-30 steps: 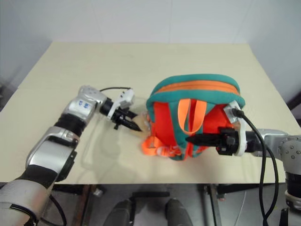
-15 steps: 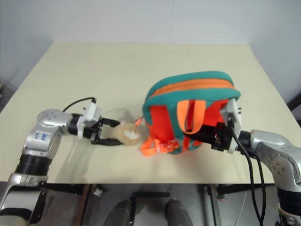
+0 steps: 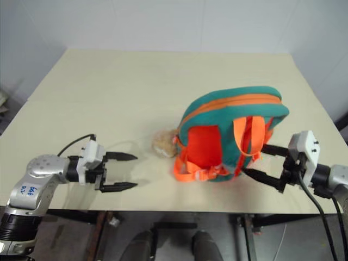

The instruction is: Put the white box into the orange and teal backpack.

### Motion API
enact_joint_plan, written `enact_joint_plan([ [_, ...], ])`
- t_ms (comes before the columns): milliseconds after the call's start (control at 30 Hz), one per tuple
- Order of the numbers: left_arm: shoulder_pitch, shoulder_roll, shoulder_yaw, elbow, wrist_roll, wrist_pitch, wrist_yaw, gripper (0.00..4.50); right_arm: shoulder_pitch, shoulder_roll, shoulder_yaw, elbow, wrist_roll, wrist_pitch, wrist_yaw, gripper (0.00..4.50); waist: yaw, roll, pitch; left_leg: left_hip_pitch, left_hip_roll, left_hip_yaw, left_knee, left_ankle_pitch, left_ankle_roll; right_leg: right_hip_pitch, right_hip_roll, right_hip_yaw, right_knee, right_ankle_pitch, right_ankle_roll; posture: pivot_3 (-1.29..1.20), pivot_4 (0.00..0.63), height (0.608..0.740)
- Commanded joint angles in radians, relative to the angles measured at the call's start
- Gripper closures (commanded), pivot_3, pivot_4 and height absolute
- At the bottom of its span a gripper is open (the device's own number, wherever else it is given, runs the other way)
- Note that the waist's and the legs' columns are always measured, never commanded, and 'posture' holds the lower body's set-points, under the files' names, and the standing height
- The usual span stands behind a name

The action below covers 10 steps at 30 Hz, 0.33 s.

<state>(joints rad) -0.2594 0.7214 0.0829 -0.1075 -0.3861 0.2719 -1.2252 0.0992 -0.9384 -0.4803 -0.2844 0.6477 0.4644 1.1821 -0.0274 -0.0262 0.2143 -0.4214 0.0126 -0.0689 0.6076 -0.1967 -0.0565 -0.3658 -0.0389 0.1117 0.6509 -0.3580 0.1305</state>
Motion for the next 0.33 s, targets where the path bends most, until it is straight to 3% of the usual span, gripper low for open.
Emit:
enact_joint_plan([
  [33, -0.010, 0.046, 0.055, 0.029, -0.024, -0.053, -0.034, 0.00, 0.039, -0.035, -0.097, -0.013, 0.014, -0.025, 0.057, 0.06, -0.001, 0.000, 0.000, 0.000, 0.000, 0.000, -0.001, 0.000, 0.000, 0.000, 0.000, 0.000, 0.000, 0.000, 0.000, 0.00, 0.150, 0.740],
  [333, -0.115, 0.024, 0.025, 0.133, 0.004, -0.188, -0.039, 0.00, -0.013, -0.015, -0.102, 0.018, 0.083, -0.007, 0.072, 0.06, 0.000, 0.000, 0.000, 0.000, 0.000, 0.001, -0.004, 0.000, 0.000, -0.001, 0.000, -0.001, -0.002, 0.000, 0.000, 0.00, 0.150, 0.740],
])
